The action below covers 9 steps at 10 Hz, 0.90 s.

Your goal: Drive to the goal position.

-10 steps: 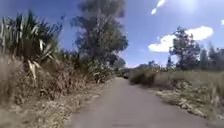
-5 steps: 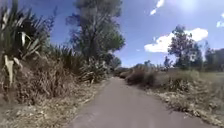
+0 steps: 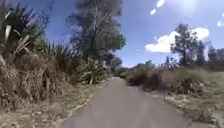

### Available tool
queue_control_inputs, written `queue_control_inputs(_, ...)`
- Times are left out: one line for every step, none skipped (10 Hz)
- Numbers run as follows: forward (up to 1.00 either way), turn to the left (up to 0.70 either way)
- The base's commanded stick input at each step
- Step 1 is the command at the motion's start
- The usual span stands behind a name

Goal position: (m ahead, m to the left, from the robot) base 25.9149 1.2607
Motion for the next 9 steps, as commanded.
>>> queue_control_inputs(1.00,0.00)
queue_control_inputs(1.00,0.00)
queue_control_inputs(1.00,0.00)
queue_control_inputs(1.00,0.00)
queue_control_inputs(1.00,0.00)
queue_control_inputs(1.00,0.00)
queue_control_inputs(1.00,0.00)
queue_control_inputs(1.00,0.00)
queue_control_inputs(1.00,0.00)
